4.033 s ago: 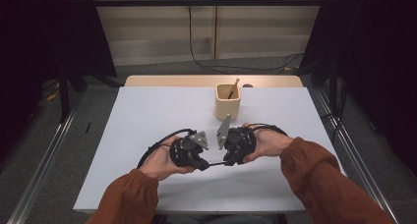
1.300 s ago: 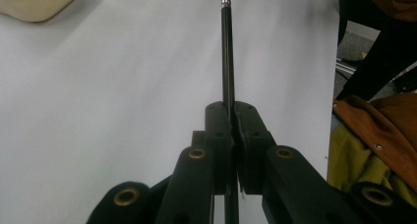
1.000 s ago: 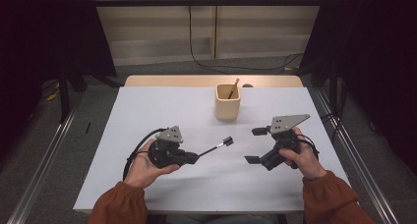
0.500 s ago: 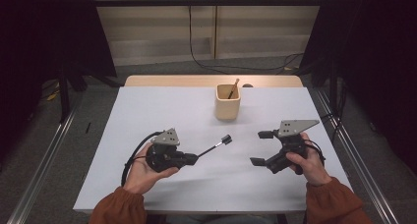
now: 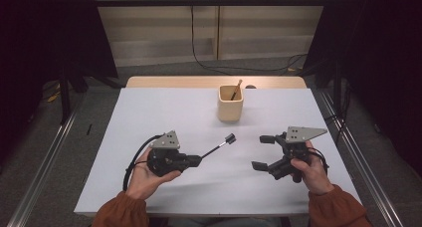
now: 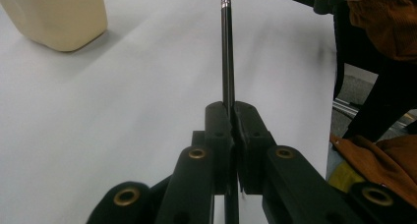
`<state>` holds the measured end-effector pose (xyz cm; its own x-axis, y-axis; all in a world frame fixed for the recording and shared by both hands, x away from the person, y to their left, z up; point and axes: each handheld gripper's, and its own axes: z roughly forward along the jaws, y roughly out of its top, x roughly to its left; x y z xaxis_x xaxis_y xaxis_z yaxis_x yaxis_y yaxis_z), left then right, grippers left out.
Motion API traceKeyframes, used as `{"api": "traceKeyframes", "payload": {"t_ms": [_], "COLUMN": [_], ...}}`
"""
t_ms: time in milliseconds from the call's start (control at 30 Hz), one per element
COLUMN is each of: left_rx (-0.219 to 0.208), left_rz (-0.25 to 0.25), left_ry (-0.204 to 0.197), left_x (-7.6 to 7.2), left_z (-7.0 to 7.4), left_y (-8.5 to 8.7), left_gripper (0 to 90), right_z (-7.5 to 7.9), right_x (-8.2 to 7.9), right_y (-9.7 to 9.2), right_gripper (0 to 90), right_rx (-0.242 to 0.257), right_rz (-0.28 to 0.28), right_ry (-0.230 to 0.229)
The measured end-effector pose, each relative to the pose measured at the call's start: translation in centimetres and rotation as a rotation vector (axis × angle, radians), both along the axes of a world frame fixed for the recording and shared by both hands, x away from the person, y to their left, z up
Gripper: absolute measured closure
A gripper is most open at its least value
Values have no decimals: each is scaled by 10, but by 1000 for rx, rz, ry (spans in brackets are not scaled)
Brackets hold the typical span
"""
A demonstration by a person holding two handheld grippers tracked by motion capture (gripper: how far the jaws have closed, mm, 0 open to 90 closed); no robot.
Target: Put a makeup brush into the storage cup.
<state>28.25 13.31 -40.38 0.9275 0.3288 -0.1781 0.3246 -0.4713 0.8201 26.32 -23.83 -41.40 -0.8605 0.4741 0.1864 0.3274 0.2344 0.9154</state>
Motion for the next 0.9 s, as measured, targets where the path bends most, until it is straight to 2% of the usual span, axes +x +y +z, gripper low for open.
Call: {"api": "traceKeyframes", "payload": {"t_ms": [167,300,400,533,600,667,767,867,900], "left_rx": [-22,-40,-58,-74,-74,-74,-84,-116,-120], "left_rz": [-4,0,-2,-6,2,5,11,19,20], "left_ry": [-26,-27,-31,-36,-45,-46,-59,-62,-62], "left_x": [0,0,0,-1,-1,0,0,0,0], "left_z": [-1,-2,-3,-3,-4,-6,-7,-6,-5], "left_y": [0,-1,-2,-4,-6,-7,-8,-7,-7], "left_gripper": [857,857,857,857,857,857,857,857,856], "right_z": [-4,-5,-6,-4,-5,-4,-4,-4,-3], "right_x": [-1,-1,-2,-2,-2,-2,0,2,2], "right_y": [4,9,15,19,20,21,22,23,24], "right_gripper": [23,35,47,69,58,67,74,70,70], "right_rx": [24,9,-4,-3,24,38,50,92,100], "right_rz": [-3,2,-15,-6,40,61,64,81,77], "right_ry": [-14,-15,-15,-8,14,25,26,55,50]}}
